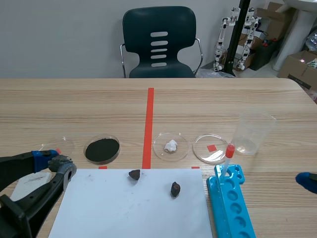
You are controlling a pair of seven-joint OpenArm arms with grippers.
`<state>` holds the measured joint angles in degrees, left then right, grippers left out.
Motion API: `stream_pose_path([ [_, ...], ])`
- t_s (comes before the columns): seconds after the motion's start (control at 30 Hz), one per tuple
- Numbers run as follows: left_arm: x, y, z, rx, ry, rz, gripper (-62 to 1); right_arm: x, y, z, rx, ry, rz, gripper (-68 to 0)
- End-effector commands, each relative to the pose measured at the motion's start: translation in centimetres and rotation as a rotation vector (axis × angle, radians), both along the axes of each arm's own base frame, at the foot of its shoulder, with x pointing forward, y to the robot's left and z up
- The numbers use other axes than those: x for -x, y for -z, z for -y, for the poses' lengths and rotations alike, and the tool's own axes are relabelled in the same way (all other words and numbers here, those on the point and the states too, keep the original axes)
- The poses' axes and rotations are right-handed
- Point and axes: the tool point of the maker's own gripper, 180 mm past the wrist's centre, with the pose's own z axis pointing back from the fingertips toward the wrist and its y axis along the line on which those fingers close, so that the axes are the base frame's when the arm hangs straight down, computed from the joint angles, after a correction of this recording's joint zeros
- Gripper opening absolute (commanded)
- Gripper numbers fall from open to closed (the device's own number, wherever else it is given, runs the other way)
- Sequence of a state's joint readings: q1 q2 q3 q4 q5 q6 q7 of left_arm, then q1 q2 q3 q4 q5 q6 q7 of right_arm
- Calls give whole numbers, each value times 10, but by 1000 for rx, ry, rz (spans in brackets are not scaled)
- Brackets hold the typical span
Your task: Lower the mineral onto the iron filings and hold still
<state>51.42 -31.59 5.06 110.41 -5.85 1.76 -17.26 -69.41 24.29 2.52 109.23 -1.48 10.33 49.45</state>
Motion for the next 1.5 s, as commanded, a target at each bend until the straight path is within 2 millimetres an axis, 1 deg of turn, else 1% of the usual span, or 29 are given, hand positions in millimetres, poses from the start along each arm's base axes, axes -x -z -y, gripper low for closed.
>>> stream_pose_path([
  [0.0, -3, -11, 3, 24, 1, 34, -492, -2, -6, -1, -15, 0, 19, -54],
  [0.93, -3, -9, 2, 18, -1, 24, -492, -2, -6, -1, -15, 0, 19, -54],
  [1.17, -4, 18, -6, -67, -33, -105, -492, -2, -6, -1, -15, 0, 19, -54],
  [1.2, -6, 23, -8, -85, -43, -130, -492, -2, -6, -1, -15, 0, 19, -54],
  [1.33, -19, 33, -15, -98, -96, -190, -492, -2, -6, -1, -15, 0, 19, -54],
  [1.37, -21, 41, -17, -100, -107, -235, -492, -2, -6, -1, -15, 0, 19, -54],
  [1.4, -26, 44, -18, -100, -115, -249, -492, -2, -6, -1, -15, 0, 19, -54],
  [1.47, -32, 56, -21, -97, -118, -320, -492, -2, -6, -1, -15, 0, 19, -54],
])
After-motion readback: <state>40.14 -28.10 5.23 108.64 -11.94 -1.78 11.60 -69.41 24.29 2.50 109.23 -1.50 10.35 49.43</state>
